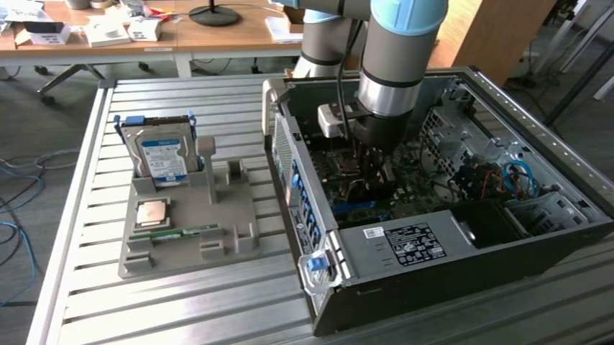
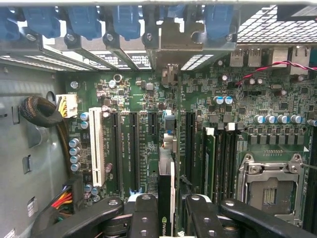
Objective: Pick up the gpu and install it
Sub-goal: 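Insert the gpu into the slot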
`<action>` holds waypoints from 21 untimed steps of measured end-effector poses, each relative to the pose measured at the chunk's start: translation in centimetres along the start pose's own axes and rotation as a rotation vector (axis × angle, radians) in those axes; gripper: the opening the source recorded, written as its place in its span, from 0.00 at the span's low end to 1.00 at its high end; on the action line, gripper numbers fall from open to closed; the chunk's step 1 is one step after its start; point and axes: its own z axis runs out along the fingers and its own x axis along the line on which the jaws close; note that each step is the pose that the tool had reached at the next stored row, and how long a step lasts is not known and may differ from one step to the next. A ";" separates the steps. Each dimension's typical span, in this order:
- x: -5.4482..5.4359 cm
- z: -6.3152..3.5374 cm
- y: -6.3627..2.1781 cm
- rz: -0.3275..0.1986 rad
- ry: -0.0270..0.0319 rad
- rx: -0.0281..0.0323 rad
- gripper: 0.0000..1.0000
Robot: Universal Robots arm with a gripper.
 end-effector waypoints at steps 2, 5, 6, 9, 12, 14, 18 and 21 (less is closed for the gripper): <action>0.1 0.01 0.00 0.000 -0.0001 0.0001 0.26; 0.2 0.01 -0.01 0.000 -0.0001 0.0001 0.26; 0.2 0.01 -0.01 0.000 -0.0001 0.0001 0.26; 0.2 0.01 -0.01 0.000 -0.0002 0.0001 0.26; 0.2 0.02 0.00 0.000 -0.0002 0.0001 0.26; 0.2 0.02 0.08 0.000 -0.0002 0.0001 0.26; 0.1 0.04 0.26 0.000 -0.0003 0.0003 0.26; 0.1 0.04 0.26 0.000 -0.0002 0.0003 0.26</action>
